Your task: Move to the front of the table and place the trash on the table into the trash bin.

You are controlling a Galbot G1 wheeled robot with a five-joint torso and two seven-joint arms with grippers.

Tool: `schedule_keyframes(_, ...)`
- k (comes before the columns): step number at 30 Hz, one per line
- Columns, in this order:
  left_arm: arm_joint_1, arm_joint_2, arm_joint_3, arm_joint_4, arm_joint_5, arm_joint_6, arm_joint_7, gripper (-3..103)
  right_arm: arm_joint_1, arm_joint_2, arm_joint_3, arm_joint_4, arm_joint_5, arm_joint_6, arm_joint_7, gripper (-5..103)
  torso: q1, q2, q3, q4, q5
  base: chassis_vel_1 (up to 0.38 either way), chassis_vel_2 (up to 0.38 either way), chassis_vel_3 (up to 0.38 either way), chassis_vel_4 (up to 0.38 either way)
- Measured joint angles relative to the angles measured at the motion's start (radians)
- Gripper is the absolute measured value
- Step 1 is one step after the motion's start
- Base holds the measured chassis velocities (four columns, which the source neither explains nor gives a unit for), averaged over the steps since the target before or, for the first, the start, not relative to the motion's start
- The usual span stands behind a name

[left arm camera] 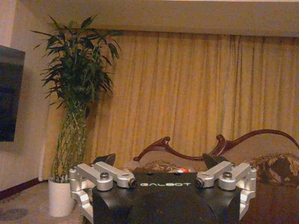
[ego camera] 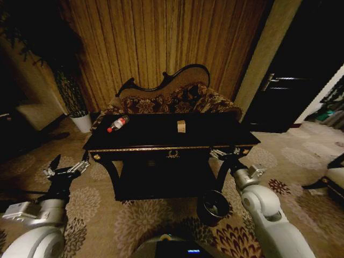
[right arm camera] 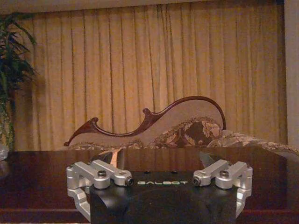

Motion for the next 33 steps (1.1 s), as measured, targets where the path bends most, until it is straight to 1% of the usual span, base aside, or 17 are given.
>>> schedule_keyframes(26,0.006,-0.009,0.004,0.000,0.006,-0.004,0.002,100,0.003,-0.003,-0.010,-0.004,0.003,0.001,0.004,100,0.000,0.000,0.000,0.0000,-0.0001,-0.087,0.083,0.090,-0.087)
schedule_keyframes(33,0.005,-0.011,0.005,0.000,0.006,-0.004,0.002,100,0.005,-0.007,-0.023,0.000,-0.014,0.001,0.008,100,0.000,0.000,0.000,0.0000,0.0000,-0.064,0.066,0.064,-0.060)
